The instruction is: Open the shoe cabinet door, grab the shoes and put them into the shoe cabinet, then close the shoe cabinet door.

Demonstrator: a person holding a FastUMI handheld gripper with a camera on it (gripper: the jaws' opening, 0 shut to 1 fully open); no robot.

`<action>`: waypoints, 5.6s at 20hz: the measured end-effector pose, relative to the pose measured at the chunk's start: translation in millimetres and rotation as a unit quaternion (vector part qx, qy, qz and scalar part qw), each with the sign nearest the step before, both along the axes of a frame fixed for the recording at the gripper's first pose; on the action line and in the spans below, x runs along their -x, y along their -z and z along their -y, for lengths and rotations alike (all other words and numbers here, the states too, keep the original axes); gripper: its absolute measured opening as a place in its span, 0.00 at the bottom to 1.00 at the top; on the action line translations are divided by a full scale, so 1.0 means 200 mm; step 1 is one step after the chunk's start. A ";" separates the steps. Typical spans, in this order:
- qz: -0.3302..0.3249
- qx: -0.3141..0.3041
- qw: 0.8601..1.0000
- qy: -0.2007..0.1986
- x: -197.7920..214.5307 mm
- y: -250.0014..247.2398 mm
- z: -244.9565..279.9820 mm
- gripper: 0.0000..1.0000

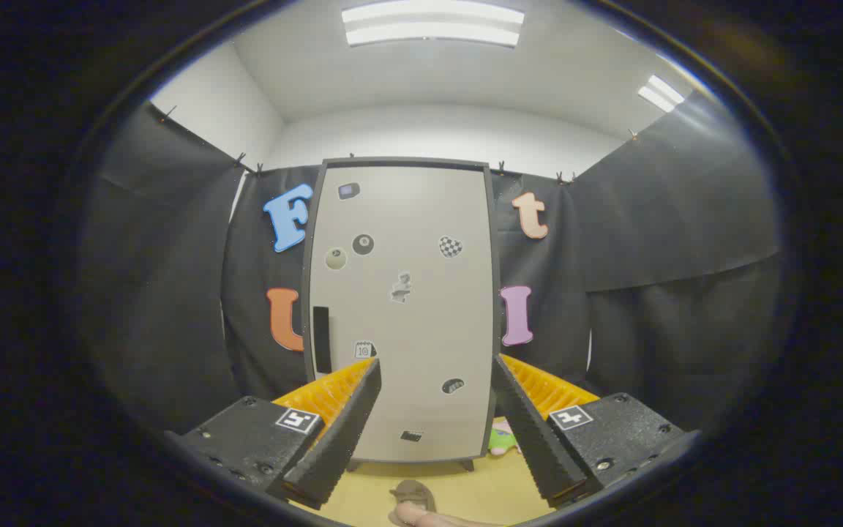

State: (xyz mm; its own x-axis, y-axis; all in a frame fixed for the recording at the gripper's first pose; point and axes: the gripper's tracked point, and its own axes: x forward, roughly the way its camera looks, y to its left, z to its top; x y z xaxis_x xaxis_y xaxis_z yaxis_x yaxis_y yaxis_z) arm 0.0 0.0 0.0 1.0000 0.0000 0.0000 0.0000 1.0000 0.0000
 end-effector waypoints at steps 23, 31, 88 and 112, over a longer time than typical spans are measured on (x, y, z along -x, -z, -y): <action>0.000 0.017 0.999 -0.040 -0.31 -0.06 -0.21 0.99; -0.051 -0.013 0.992 -0.116 -0.78 0.03 -0.71 0.99; -0.115 0.070 0.985 -0.109 -0.37 0.13 -0.01 0.23; -0.008 0.073 0.997 -0.011 -0.30 -0.04 0.19 0.59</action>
State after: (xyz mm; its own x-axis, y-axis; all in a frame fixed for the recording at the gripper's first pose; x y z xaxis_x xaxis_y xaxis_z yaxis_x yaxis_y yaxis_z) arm 59.1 -37.3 7.0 0.9996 0.0213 -0.0169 -0.0235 0.9890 -0.1462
